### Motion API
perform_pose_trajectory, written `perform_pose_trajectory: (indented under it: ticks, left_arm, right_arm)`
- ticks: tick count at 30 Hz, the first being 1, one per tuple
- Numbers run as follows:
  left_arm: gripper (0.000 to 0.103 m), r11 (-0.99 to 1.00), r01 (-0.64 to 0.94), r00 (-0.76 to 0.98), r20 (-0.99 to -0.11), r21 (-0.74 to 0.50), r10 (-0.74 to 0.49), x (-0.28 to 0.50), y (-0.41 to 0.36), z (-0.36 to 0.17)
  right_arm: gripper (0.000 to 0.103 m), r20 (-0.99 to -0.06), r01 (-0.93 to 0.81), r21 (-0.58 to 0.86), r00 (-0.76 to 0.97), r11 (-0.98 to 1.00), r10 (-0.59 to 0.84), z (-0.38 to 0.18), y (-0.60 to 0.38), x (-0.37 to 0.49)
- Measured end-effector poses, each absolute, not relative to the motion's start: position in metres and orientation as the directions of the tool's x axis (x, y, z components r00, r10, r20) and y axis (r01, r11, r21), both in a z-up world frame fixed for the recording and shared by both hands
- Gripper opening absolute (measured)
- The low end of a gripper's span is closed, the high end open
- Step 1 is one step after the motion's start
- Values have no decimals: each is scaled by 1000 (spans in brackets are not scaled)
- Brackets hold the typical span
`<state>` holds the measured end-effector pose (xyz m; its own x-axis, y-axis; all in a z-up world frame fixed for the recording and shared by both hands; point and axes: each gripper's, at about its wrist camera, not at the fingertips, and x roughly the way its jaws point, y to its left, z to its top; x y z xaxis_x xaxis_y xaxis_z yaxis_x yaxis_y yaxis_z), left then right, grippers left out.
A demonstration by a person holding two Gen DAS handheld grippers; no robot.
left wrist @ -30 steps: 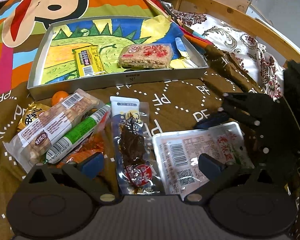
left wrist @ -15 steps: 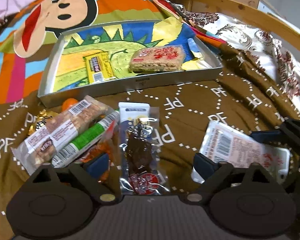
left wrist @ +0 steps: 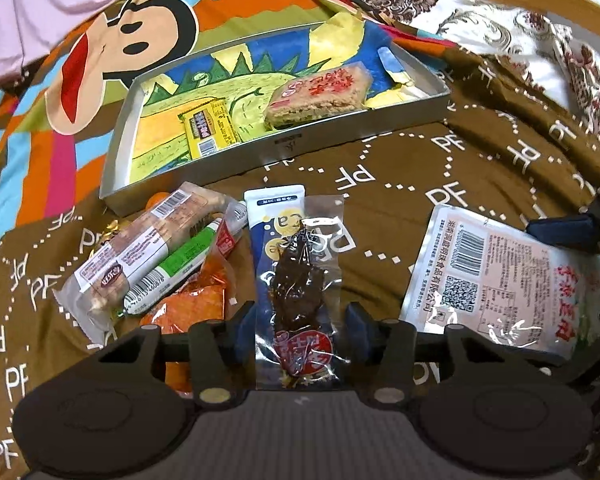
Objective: Organize snacks
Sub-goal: 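Grasp brown jerky packet with left tool while right tool holds tofu packet, then lift jerky packet with left tool while right tool lifts tofu packet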
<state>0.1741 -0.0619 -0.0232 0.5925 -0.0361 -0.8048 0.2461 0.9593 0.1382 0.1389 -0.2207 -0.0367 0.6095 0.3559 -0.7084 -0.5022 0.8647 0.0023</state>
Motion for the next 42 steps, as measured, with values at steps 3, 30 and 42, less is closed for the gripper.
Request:
perform_pose_trajectory:
  ticks: [3, 30, 42]
  left_arm:
    - [60, 967, 226, 582, -812, 120, -35, 178, -61, -25]
    - [50, 948, 265, 703, -708, 175, -66, 132, -64, -4]
    - [50, 939, 254, 800, -596, 231, -70, 113, -66, 24]
  right_arm:
    - [99, -704, -509, -4, 612, 861, 359, -37, -221, 137]
    - [95, -694, -520, -29, 625, 854, 357, -39, -221, 131]
    - [98, -732, -604, -43, 561, 796, 387, -42, -217, 131]
